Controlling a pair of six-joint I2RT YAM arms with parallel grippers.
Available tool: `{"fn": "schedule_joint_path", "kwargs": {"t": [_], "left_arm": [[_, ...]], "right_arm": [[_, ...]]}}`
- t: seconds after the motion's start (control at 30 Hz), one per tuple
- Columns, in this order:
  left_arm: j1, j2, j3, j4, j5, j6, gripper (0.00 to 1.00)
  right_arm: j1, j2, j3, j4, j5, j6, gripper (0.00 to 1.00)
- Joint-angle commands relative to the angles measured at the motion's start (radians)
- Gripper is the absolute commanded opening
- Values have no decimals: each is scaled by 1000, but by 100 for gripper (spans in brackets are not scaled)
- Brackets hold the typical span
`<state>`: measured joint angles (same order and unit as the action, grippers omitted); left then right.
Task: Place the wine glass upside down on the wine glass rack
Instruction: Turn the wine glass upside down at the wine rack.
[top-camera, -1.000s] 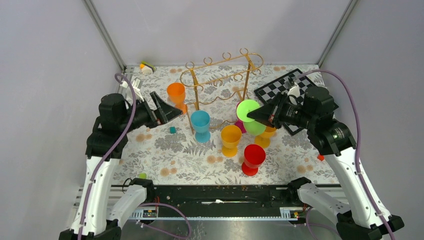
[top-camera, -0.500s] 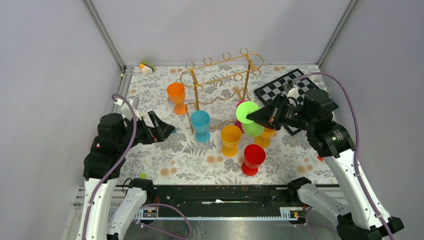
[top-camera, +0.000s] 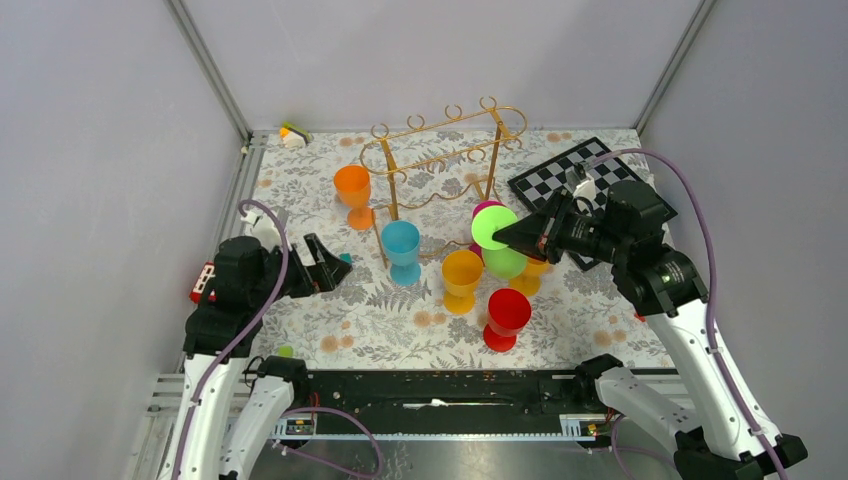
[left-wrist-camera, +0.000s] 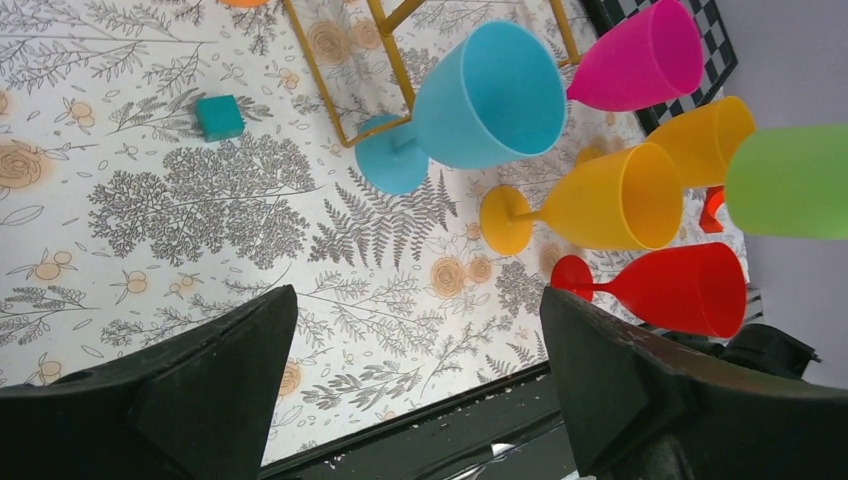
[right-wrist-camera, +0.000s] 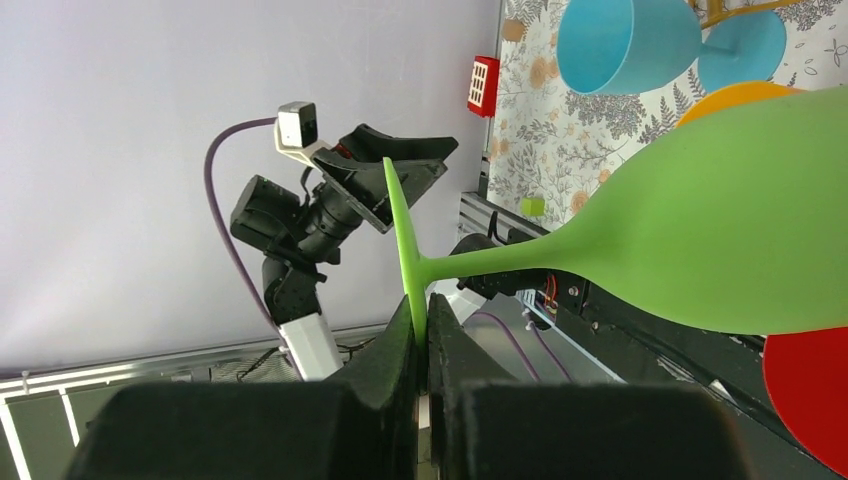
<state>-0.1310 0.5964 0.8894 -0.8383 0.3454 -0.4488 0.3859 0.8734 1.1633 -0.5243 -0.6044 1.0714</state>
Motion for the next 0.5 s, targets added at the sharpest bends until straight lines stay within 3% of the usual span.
{"fn": "schedule_joint_path", "kwargs": {"t": [0.0, 0.47], "left_arm": [[1, -41, -62, 121, -23, -3, 98], [1, -68, -156, 221, -111, 27, 98]], "right_arm": [[-5, 7, 22, 43, 5, 17, 0], [-5, -1, 47, 76, 57, 9, 0]]}}
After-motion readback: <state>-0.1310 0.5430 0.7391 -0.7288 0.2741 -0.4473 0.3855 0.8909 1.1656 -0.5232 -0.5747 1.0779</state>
